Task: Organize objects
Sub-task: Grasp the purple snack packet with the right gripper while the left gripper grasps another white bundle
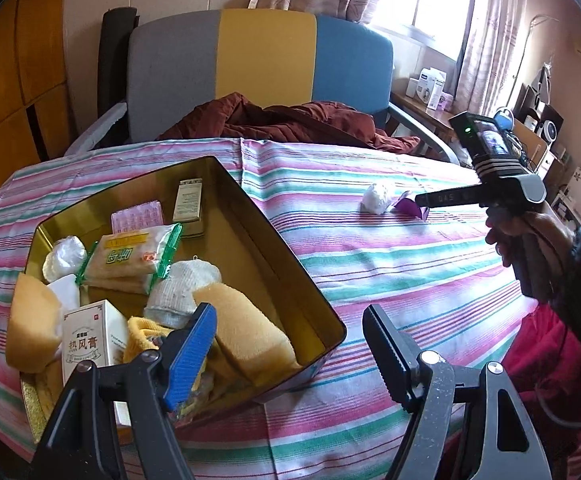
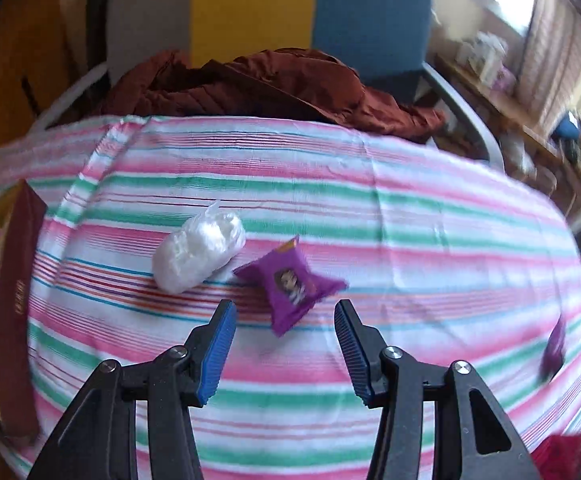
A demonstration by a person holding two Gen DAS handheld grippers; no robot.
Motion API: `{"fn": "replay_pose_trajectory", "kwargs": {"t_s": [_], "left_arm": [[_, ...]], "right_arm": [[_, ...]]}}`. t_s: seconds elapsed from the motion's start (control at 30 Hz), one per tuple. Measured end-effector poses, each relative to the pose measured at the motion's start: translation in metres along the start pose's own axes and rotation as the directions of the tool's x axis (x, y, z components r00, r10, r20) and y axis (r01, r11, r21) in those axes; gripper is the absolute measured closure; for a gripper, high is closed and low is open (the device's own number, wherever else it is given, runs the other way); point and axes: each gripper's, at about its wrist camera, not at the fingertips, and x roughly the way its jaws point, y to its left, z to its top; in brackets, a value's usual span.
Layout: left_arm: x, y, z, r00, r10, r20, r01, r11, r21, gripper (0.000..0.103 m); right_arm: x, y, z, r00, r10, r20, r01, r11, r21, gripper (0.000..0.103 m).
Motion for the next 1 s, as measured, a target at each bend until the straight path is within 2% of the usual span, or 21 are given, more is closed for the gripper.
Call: {"fn": "replay_pose_trajectory", "kwargs": {"t_s": [0.2, 0.3, 0.37, 0.4, 0.57, 0.73, 1.0], "left_arm": [[0.009, -0.002, 0.014, 1.000, -0.013, -0.004, 0.013, 1.000, -0.006, 0.027], [0.015, -0.008, 0.020, 1.000, -0.023, -0.013, 0.023, 1.000, 0.005, 0.027], [0.019, -0.013, 0.024, 0.999, -0.030, -0.018, 0.031, 0.999, 0.017, 0.027], [0.021, -0.016, 0.026, 0.999, -0.035, -0.019, 0.036, 0.999, 0.023, 0.027], [0.032, -0.030, 0.038, 0.997, -0.067, -0.034, 0.068, 0.997, 0.039, 0.027], [0.051, -0.050, 0.056, 0.993, -0.097, -0.070, 0.100, 0.994, 0.047, 0.027], [0.093, -0.077, 0.085, 0.990, -0.074, -0.120, 0.081, 0.995, 0.056, 0.027]], "right_arm": [[0.034, 0.009, 0.015, 0.996, -0.017, -0.089, 0.001, 0.984, -0.180, 0.051], [0.051, 0.011, 0.017, 0.991, -0.037, -0.129, 0.009, 0.976, -0.216, 0.052], [0.053, 0.007, 0.019, 0.993, -0.005, -0.121, -0.019, 0.982, -0.191, 0.056], [0.053, 0.004, 0.019, 0.991, 0.025, -0.128, -0.047, 0.984, -0.170, 0.066], [0.042, -0.002, -0.002, 0.991, 0.061, -0.122, -0.077, 0.988, -0.131, 0.066], [0.032, -0.024, -0.031, 0.991, 0.094, -0.096, -0.097, 0.995, -0.024, 0.067], [0.035, -0.034, -0.028, 0.993, 0.091, -0.080, -0.090, 0.996, 0.018, 0.068]]}}
